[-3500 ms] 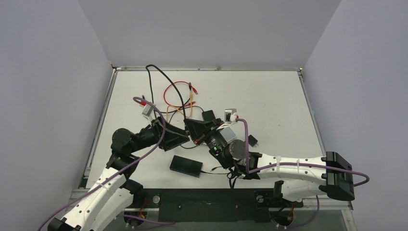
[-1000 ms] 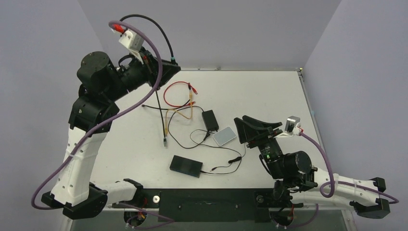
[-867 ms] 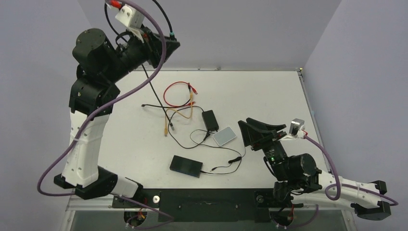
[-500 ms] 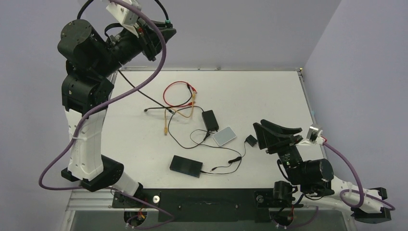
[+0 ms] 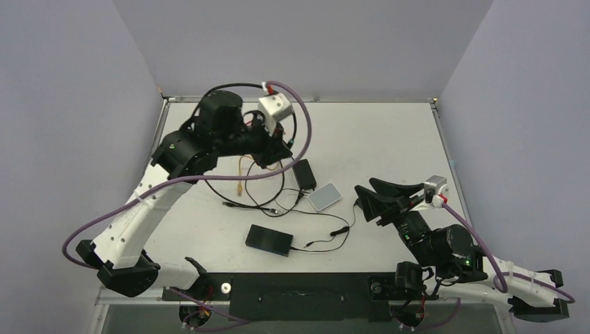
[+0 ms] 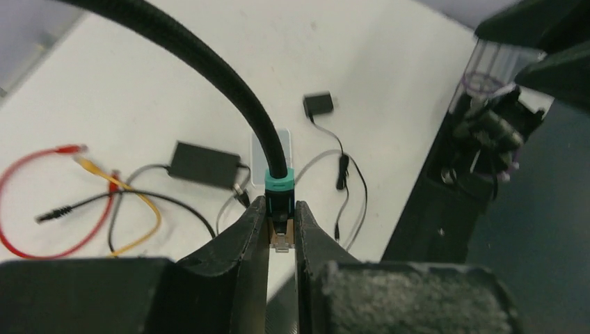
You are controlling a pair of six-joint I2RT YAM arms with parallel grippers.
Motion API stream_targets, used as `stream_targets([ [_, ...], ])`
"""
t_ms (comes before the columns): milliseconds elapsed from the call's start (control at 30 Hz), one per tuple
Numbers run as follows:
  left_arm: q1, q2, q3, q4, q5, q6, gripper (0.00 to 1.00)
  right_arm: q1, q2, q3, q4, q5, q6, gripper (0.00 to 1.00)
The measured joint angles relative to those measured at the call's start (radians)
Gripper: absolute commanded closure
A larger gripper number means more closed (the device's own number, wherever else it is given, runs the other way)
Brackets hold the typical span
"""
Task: Insert the plug into the switch port
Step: Pick up the connector from the center of the board.
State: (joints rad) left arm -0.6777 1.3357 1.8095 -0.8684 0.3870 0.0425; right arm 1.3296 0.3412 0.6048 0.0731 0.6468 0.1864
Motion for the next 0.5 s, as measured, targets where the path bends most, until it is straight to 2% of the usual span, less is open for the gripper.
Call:
stream_targets([
  [300,-0.309,0.134,-0.213,-0.151,-0.18,-0.021,1.0,0.0,0.012,0.224,-0.305,-0.089,-0.04,0.53],
  [500,-0.426,0.188,-0.27,-0.232,-0.195,-0.03,1.0,0.0,0.1,0.354,-0.499,-0.261,-0.072,0.56],
])
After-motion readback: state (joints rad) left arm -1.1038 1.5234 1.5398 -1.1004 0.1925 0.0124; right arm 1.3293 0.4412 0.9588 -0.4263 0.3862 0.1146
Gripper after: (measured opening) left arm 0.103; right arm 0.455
